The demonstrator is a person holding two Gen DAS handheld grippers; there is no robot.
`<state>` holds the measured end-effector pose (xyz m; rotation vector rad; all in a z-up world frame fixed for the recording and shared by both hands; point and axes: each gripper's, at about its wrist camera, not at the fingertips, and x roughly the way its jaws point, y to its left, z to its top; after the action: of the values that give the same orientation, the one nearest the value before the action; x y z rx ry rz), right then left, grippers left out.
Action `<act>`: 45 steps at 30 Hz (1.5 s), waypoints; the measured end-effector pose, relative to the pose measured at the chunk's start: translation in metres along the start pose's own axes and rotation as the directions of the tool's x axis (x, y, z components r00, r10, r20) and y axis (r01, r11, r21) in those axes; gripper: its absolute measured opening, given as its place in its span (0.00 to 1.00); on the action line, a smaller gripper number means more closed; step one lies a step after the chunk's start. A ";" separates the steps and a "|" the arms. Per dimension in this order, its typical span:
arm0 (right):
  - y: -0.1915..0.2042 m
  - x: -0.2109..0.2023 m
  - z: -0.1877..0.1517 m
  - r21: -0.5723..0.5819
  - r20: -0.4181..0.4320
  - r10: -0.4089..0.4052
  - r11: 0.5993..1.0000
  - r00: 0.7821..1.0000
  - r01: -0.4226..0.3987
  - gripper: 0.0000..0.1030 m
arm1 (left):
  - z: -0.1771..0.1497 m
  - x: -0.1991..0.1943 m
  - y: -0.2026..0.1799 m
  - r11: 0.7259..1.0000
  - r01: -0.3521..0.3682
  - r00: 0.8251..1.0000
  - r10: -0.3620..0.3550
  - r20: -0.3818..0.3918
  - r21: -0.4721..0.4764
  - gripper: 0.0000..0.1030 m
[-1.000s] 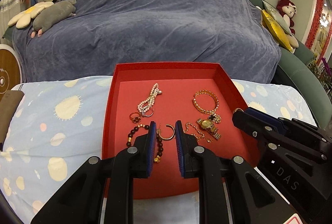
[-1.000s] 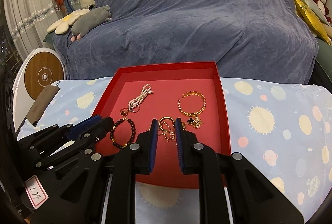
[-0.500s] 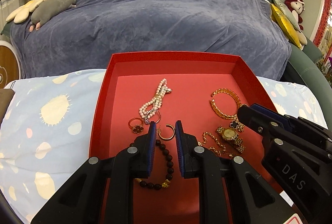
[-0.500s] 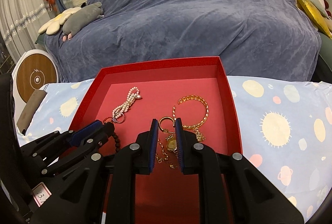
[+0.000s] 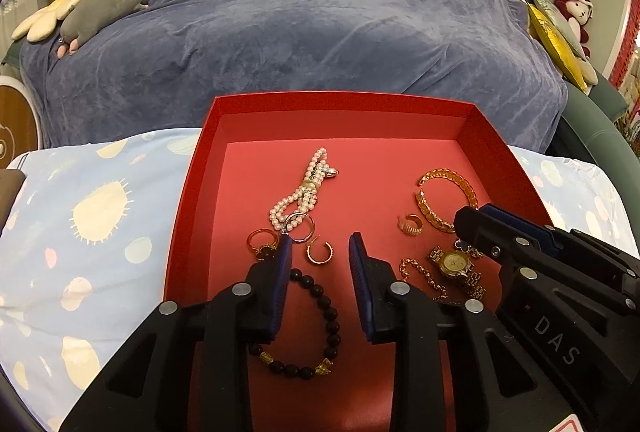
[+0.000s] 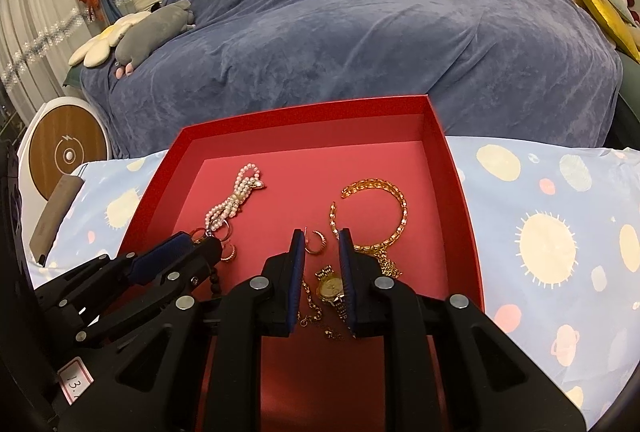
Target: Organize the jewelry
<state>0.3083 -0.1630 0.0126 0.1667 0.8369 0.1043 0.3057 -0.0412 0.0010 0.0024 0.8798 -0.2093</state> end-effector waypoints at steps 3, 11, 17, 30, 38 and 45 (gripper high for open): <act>0.000 -0.010 -0.002 -0.001 0.004 -0.007 1.000 1.000 0.007 0.17 | -0.002 -0.006 -0.001 1.000 0.002 1.000 -0.002 0.003 0.003 0.30; 0.000 -0.060 -0.023 0.011 0.018 0.010 1.000 1.000 -0.010 0.23 | -0.014 -0.050 -0.006 1.000 0.009 1.000 -0.009 0.028 0.020 0.36; 0.013 -0.098 -0.046 -0.006 0.023 0.011 1.000 1.000 -0.011 0.29 | -0.037 -0.089 -0.010 0.999 0.014 0.999 -0.016 0.048 0.035 0.38; 0.024 -0.148 -0.123 0.004 0.001 0.000 1.000 1.000 0.000 0.33 | -0.110 -0.140 -0.009 1.000 0.014 1.000 -0.014 0.000 0.027 0.43; 0.025 -0.155 -0.155 0.020 -0.023 0.004 1.000 1.000 -0.003 0.35 | -0.144 -0.151 -0.012 1.000 -0.009 1.000 0.009 0.006 0.027 0.50; 0.028 -0.144 -0.167 0.004 -0.043 -0.033 0.999 0.999 0.034 0.42 | -0.157 -0.147 -0.008 0.998 -0.031 1.000 0.031 -0.004 0.048 0.54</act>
<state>0.0868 -0.1409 0.0133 0.1555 0.8827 0.0747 0.0936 -0.0088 0.0135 0.0606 0.8784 -0.2015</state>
